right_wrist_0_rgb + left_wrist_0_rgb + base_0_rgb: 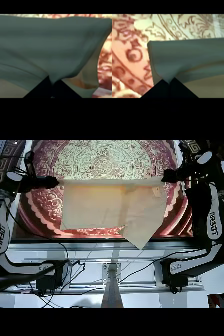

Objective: Fold the clothes and pants, and hang the long-sleeved shirts on hangers.

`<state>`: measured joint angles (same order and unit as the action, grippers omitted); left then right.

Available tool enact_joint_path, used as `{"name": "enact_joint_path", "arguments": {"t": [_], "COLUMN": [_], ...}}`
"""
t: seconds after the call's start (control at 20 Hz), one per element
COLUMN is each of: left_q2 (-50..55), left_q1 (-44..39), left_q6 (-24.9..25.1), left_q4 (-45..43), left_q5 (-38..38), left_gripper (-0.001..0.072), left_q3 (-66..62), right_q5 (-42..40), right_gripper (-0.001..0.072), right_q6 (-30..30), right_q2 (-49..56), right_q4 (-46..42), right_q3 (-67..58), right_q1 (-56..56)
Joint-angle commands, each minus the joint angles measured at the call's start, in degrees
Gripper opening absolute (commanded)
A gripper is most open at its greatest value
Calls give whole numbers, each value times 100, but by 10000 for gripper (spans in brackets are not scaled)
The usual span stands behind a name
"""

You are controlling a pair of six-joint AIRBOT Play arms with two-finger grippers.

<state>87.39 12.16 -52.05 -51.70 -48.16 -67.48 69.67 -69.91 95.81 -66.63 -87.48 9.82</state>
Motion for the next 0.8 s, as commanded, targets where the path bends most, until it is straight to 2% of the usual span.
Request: {"name": "enact_joint_path", "arguments": {"t": [0.0,0.1,0.2,0.25,0.3,0.35,0.4,0.5,0.55,0.6,0.65,0.75], "left_q2": [170,256,310,345,363,356,337,203,72,-129,-385,-1084], "left_q1": [-184,-249,-282,-304,-330,-361,-361,-315,-256,-168,-57,247], "left_q6": [-898,-1261,-1252,-1248,-1246,-1233,-1202,-1204,-1207,-1207,-1207,-1207], "left_q4": [-1364,-1718,-1403,-1202,-1082,-1034,-1038,-1161,-1290,-1419,-1471,-1497], "left_q5": [-1069,-1287,-1296,-1298,-1294,-1294,-1331,-1631,-1851,-2072,-2225,-2378], "left_gripper": [19,20,21,79,360,674,701,699,698,697,697,676], "left_q3": [2,68,177,201,201,195,170,35,-61,-155,-205,-210], "right_q5": [190,20,-205,-286,-330,-328,-297,-39,24,83,166,404], "right_gripper": [15,15,15,29,269,640,672,670,640,557,522,522], "right_q6": [-168,-330,-479,-636,-802,-859,-876,-911,-918,-914,-914,-887], "right_q2": [44,22,13,11,7,7,2,-42,-166,-339,-540,-1001], "right_q4": [-479,-667,-671,-669,-671,-680,-723,-1097,-1401,-1731,-2046,-2170], "right_q3": [581,911,1012,1012,1010,1010,999,872,855,857,863,977], "right_q1": [-9,-7,-7,-7,-7,-7,-7,-4,-4,-4,24,238]}}
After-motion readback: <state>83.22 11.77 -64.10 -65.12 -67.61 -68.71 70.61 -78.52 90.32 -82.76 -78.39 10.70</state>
